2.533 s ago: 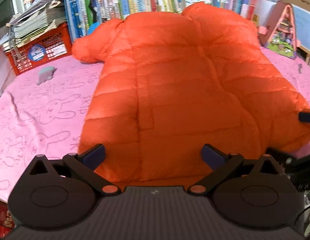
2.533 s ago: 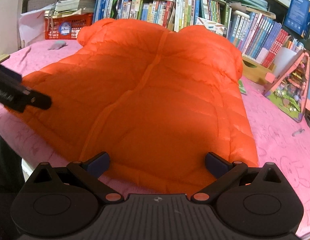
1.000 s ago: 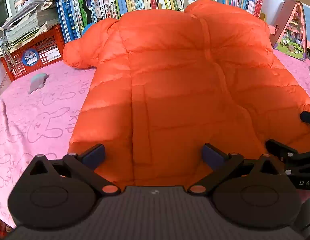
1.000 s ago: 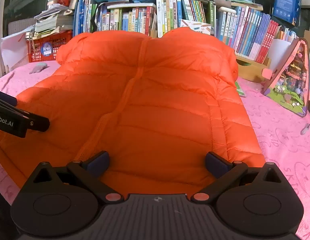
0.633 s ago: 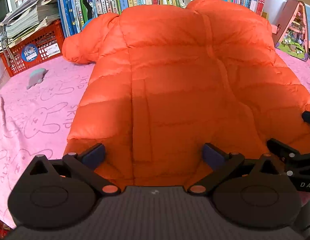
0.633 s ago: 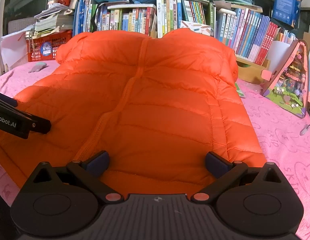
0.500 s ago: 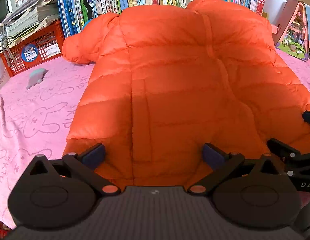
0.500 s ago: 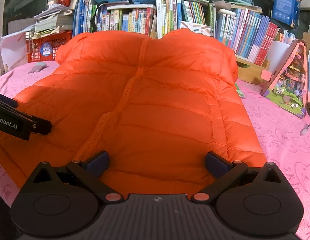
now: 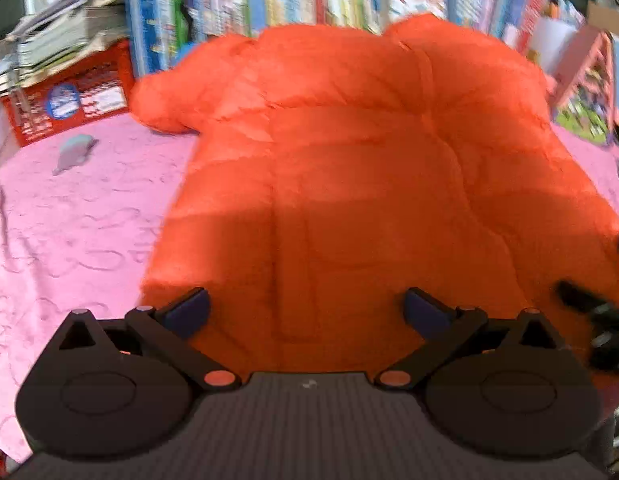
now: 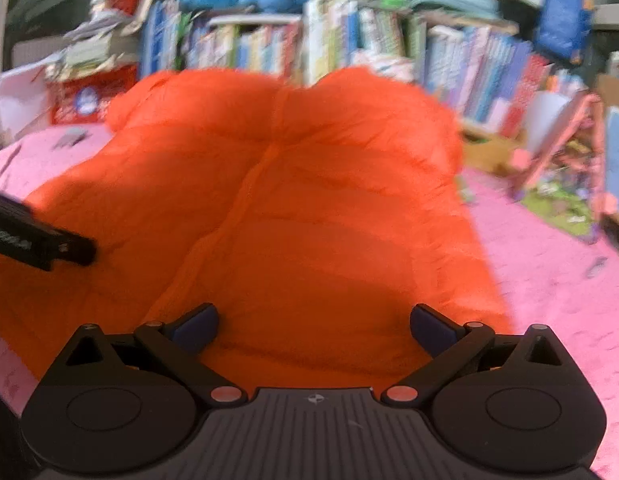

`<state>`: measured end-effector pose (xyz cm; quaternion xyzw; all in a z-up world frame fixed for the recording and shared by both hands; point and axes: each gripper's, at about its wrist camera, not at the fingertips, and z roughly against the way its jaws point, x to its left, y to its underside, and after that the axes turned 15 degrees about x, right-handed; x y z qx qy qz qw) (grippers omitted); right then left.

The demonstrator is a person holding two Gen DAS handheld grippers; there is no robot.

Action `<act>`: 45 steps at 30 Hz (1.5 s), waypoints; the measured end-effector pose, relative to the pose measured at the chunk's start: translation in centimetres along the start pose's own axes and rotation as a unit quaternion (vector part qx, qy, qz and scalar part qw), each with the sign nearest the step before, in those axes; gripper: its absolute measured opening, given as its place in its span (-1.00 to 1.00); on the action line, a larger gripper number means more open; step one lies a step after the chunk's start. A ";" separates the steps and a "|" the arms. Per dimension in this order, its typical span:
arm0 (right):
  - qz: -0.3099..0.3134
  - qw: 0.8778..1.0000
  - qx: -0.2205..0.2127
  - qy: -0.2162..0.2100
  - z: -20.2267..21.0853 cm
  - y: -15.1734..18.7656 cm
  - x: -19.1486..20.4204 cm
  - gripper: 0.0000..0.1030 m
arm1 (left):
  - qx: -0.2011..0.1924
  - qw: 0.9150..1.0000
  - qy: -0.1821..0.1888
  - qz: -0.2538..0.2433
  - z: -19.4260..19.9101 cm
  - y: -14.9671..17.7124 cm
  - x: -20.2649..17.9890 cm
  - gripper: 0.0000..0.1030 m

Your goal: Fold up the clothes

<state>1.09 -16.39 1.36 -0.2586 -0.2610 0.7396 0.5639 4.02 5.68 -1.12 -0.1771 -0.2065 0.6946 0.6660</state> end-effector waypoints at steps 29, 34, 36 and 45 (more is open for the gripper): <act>-0.063 0.982 -0.054 -0.170 2.8 3.0 -5.3 1.00 | -0.002 0.991 -0.084 0.104 -0.3 0.7 6.0 1.00; -0.117 0.992 0.016 -0.037 0.6 3.0 -7.6 1.00 | -0.024 0.994 -0.062 0.087 0.6 0.0 5.1 1.00; -0.130 0.991 0.023 0.003 0.6 3.2 -8.6 1.00 | -0.021 0.995 -0.061 0.081 0.3 -0.3 4.7 1.00; -0.139 0.989 -0.044 0.012 1.8 0.4 -10.9 1.00 | -0.042 0.998 -0.021 0.038 0.2 -2.2 2.0 1.00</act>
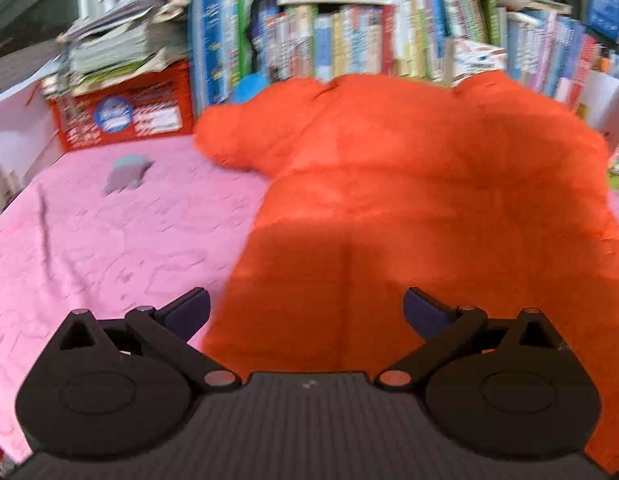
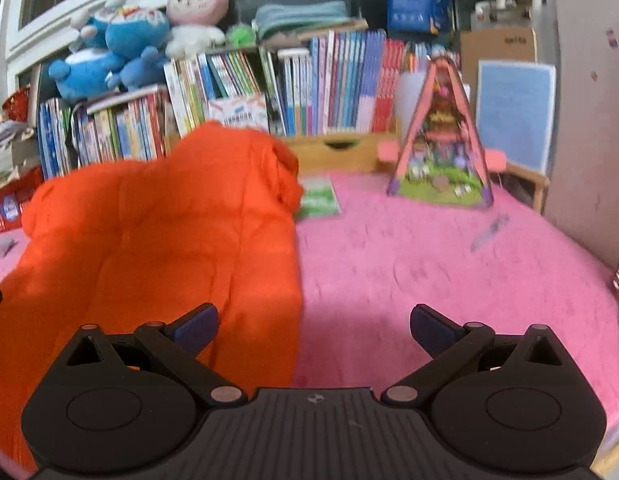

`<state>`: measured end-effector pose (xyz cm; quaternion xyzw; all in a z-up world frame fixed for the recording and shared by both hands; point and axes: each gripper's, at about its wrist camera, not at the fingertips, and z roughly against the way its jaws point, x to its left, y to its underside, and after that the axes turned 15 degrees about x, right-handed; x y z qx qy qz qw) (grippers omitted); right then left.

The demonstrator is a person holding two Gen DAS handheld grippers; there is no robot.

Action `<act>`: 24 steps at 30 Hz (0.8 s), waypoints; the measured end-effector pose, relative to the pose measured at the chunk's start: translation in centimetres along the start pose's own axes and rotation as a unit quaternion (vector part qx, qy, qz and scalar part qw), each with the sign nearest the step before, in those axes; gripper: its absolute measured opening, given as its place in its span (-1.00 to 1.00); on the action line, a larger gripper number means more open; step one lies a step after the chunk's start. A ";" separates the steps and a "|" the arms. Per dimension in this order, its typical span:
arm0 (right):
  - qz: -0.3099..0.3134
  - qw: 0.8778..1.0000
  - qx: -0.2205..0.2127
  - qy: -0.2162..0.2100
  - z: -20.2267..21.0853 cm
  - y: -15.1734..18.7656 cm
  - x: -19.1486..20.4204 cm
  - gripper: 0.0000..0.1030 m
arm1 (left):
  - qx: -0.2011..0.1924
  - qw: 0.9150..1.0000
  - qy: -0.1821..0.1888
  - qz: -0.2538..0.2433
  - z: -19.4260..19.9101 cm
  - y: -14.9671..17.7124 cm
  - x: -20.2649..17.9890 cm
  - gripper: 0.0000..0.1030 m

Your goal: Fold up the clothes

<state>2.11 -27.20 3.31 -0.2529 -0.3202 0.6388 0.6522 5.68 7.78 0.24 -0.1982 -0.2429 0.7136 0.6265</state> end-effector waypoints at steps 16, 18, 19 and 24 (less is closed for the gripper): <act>-0.006 0.996 -0.053 -0.071 -4.0 -7.3 2.4 1.00 | -0.037 0.998 0.038 -0.033 -0.8 -2.7 -2.1 1.00; 0.014 0.997 -0.027 -0.075 -5.0 -7.0 3.1 1.00 | -0.034 0.998 0.042 -0.031 -1.3 -2.9 -2.1 1.00; 0.025 0.997 -0.013 -0.077 -5.5 -6.6 3.4 1.00 | -0.027 0.998 0.040 -0.031 -1.8 -2.8 -2.2 1.00; 0.091 0.992 0.061 -0.063 -8.8 -4.1 5.5 1.00 | 0.009 0.999 0.032 -0.034 -4.4 -2.1 -2.6 1.00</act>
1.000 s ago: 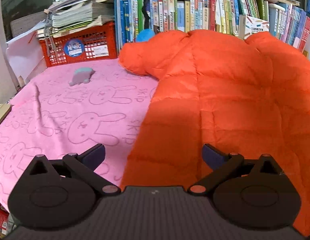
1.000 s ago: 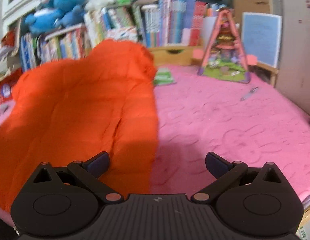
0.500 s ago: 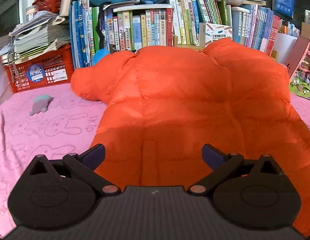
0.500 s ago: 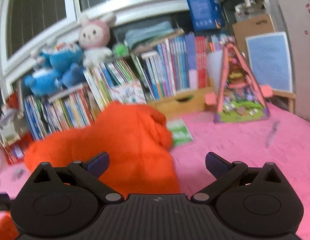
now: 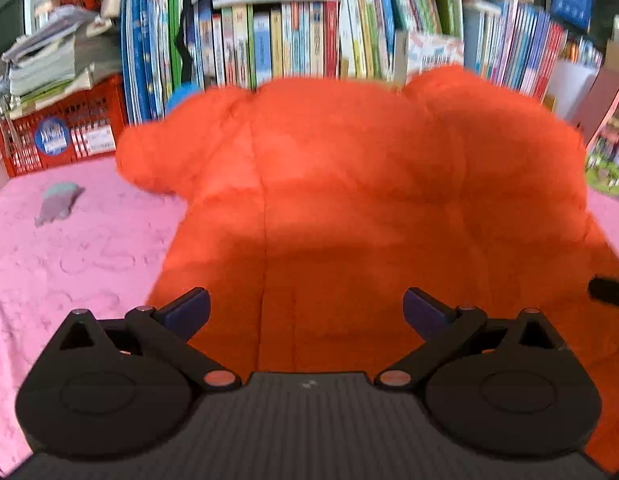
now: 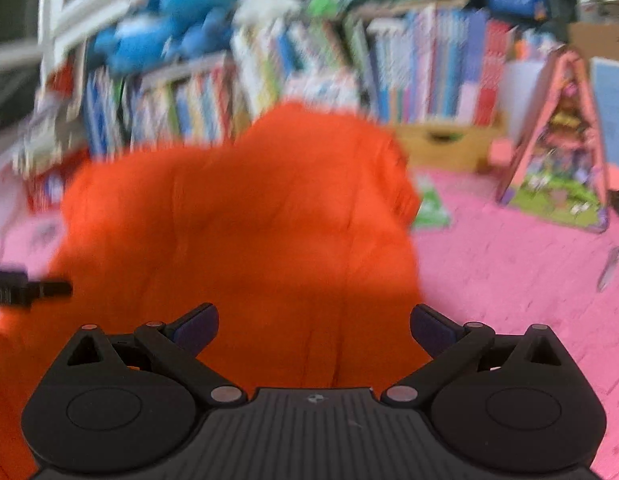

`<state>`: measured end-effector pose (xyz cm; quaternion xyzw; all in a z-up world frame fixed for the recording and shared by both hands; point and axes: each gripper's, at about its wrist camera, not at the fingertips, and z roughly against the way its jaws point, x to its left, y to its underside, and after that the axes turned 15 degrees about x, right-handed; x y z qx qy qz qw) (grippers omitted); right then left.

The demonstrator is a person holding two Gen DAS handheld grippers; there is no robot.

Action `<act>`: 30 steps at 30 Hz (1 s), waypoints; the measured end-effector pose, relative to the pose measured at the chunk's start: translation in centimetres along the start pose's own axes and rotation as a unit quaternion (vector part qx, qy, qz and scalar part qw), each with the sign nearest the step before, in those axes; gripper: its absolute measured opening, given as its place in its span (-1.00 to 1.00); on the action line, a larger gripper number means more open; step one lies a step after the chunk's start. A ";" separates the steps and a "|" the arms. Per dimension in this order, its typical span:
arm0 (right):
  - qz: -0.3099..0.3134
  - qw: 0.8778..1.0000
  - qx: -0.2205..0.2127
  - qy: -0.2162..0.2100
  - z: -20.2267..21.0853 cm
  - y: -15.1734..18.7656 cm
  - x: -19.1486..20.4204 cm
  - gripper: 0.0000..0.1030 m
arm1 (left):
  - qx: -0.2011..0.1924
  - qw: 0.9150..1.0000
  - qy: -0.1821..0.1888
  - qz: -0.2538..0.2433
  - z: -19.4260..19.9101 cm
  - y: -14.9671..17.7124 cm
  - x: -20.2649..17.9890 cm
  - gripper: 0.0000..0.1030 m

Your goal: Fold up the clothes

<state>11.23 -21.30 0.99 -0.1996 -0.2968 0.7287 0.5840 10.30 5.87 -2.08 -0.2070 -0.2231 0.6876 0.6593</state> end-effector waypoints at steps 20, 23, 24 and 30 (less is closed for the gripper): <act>-0.141 0.986 -0.029 -0.081 -0.7 -6.1 -7.0 1.00 | -0.005 1.000 0.005 -0.003 -2.6 1.2 0.3 1.00; -0.238 0.963 -0.042 -0.118 -3.3 -9.4 -10.8 1.00 | -0.005 1.000 0.007 -0.001 -2.7 1.2 0.4 1.00; -0.263 0.954 -0.031 -0.140 -4.7 -10.4 -11.7 1.00 | -0.005 1.000 0.008 -0.001 -2.7 1.2 0.4 1.00; -0.316 0.911 0.013 -0.264 -9.3 -12.4 -9.0 1.00 | -0.006 1.000 0.010 0.001 -2.7 1.2 0.4 1.00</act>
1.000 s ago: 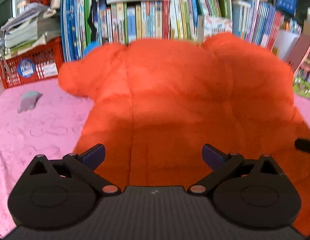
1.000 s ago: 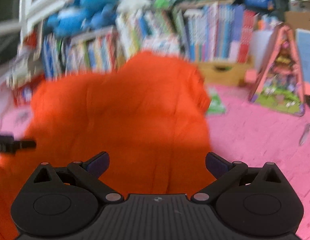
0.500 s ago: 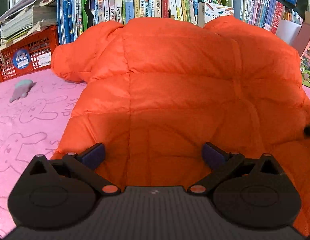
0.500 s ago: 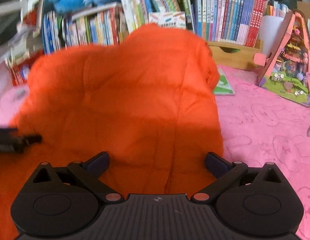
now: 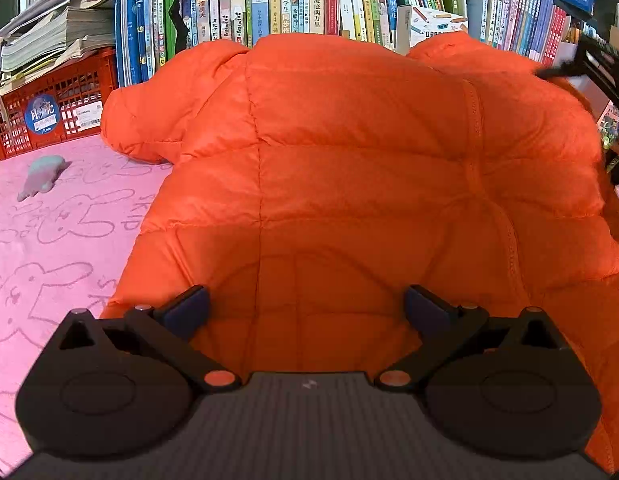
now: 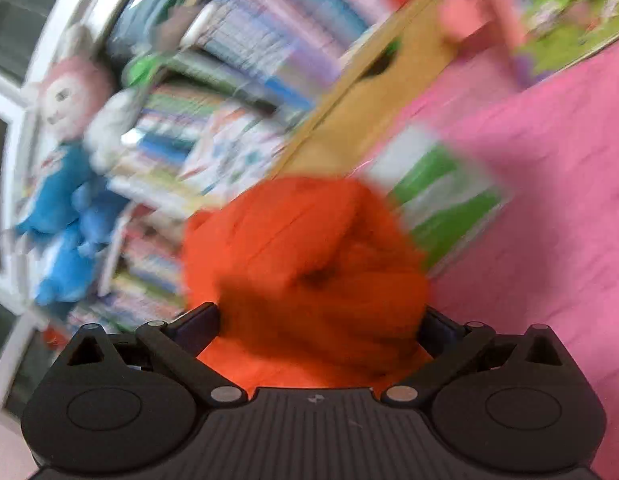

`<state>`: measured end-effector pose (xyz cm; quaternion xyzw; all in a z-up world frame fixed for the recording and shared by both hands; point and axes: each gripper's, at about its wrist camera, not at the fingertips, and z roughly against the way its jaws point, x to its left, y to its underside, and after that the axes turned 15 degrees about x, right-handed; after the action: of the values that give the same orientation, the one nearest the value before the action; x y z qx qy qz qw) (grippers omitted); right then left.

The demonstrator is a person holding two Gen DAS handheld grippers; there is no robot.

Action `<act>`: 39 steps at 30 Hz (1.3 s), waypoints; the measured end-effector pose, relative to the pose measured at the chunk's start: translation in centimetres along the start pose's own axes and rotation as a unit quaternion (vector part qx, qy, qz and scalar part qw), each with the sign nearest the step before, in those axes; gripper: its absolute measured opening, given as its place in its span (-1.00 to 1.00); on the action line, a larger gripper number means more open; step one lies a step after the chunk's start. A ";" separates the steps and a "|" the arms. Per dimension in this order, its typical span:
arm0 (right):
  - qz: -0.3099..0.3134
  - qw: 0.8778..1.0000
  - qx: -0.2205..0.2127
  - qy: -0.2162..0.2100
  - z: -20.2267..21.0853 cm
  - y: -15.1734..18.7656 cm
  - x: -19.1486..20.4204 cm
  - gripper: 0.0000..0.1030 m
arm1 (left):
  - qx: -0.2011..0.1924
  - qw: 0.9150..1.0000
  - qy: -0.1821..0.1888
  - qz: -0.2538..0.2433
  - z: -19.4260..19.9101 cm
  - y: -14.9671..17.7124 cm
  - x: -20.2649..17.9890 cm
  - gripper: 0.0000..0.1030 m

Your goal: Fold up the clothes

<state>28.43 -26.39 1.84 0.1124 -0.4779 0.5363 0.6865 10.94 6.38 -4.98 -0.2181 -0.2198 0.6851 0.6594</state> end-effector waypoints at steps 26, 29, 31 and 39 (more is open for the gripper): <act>0.459 0.877 0.063 0.129 -3.9 20.0 9.4 1.00 | -0.139 0.990 -0.031 -0.014 -1.8 -10.0 -2.1 1.00; 0.454 0.879 0.067 0.129 -4.0 19.8 9.2 1.00 | -0.101 0.994 -0.047 -0.018 -4.6 -9.7 -2.4 1.00; 0.451 0.881 0.067 0.127 -3.9 19.7 9.1 1.00 | -0.068 0.997 -0.034 -0.005 -5.6 -10.0 -1.7 1.00; 0.380 0.919 -0.023 0.099 2.3 17.3 7.2 0.43 | 0.003 1.000 0.000 0.025 -7.5 -10.3 0.1 1.00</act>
<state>12.41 -16.48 2.48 -0.1473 -0.4270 0.7539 0.4771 23.61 6.91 -4.97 -0.2216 -0.2121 0.7023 0.6424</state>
